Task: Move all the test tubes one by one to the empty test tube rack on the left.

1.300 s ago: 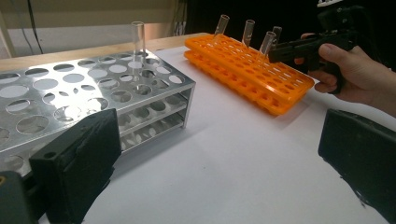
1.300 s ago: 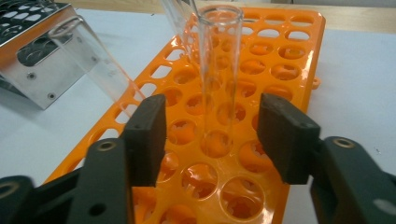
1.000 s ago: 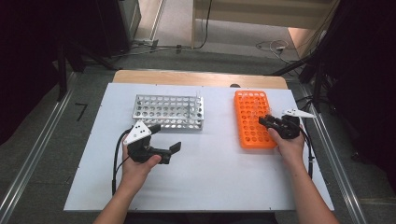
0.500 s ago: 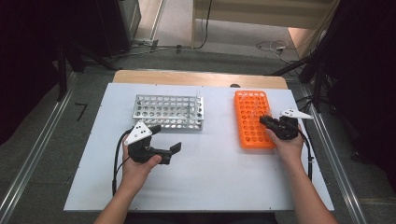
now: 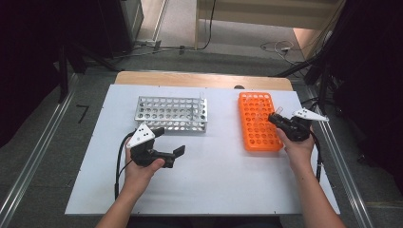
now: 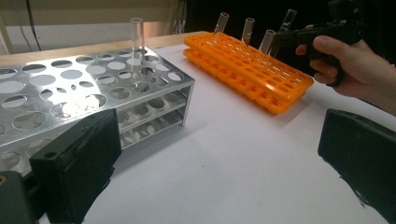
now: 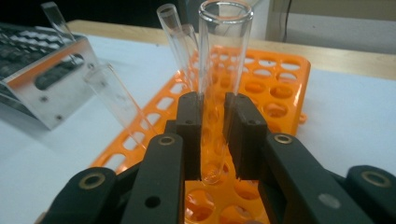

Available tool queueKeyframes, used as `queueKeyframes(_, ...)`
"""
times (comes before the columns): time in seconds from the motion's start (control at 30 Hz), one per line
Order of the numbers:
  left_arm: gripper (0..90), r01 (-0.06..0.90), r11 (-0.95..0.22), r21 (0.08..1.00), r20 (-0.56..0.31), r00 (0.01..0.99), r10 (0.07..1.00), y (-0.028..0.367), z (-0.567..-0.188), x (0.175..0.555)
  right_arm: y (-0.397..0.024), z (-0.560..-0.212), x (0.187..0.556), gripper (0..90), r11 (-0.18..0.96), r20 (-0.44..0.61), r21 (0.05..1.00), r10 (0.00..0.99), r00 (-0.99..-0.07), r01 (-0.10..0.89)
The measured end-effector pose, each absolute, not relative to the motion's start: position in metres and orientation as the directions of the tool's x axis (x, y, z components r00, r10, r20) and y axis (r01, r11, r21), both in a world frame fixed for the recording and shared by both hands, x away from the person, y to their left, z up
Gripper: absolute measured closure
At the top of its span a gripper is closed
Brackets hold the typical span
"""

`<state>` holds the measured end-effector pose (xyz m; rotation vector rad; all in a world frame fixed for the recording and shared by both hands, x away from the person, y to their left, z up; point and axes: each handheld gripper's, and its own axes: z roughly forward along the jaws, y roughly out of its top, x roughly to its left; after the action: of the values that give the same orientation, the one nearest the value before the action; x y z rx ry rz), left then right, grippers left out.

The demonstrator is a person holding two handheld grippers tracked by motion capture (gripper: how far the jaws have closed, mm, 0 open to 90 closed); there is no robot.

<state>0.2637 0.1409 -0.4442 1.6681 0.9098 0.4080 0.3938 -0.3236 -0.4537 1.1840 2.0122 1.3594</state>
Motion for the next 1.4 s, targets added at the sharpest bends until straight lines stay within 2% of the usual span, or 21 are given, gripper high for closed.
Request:
queueKeyframes(0.27, 0.0, 0.350, -0.061, 0.935, -0.191, 0.641, 0.744, 0.141, -0.444, 0.263, -0.321, -0.433, 0.381, 74.1, 0.154, 0.096, 0.914, 0.817, -0.568, 0.376)
queueKeyframes(0.63, 0.0, 0.340, -0.069, 0.938, -0.180, 0.647, 0.741, 0.140, -0.441, 0.260, -0.317, -0.424, 0.360, 74.1, 0.172, 0.102, 0.908, 0.793, -0.601, 0.381)
queueKeyframes(1.1, 0.0, 0.330, -0.070, 0.941, -0.174, 0.654, 0.736, 0.134, -0.437, 0.258, -0.291, -0.414, 0.328, 74.1, 0.220, 0.104, 0.904, 0.717, -0.689, 0.366)
queueKeyframes(1.4, 0.0, 0.329, -0.069, 0.942, -0.177, 0.659, 0.731, 0.132, -0.435, 0.256, -0.260, -0.413, 0.316, 74.1, 0.251, 0.119, 0.904, 0.628, -0.769, 0.345)
